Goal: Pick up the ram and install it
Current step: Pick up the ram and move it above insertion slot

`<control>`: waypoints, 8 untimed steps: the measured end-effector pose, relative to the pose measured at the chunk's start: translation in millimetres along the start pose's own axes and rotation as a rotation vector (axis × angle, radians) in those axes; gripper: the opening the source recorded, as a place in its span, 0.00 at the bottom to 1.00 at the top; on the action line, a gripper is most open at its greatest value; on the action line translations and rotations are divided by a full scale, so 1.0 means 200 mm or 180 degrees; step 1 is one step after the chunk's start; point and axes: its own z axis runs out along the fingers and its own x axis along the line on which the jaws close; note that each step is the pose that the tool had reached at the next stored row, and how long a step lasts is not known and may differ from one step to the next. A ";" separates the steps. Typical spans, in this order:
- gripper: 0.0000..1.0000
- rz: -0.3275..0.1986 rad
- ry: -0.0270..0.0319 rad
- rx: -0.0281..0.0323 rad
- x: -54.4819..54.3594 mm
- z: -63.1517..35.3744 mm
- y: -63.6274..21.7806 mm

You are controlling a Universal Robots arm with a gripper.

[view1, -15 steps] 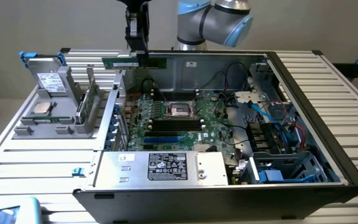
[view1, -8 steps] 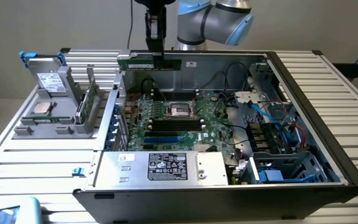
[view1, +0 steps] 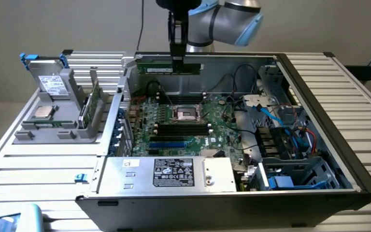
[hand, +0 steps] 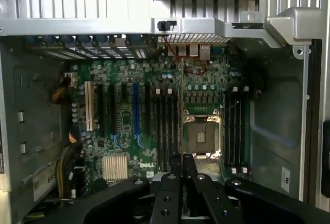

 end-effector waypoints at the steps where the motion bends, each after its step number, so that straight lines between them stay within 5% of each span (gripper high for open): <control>1: 0.13 0.0000 0.0002 -0.0001 -0.01 0.003 -0.016; 8: 0.13 0.0001 0.0003 -0.0002 -0.08 0.016 -0.104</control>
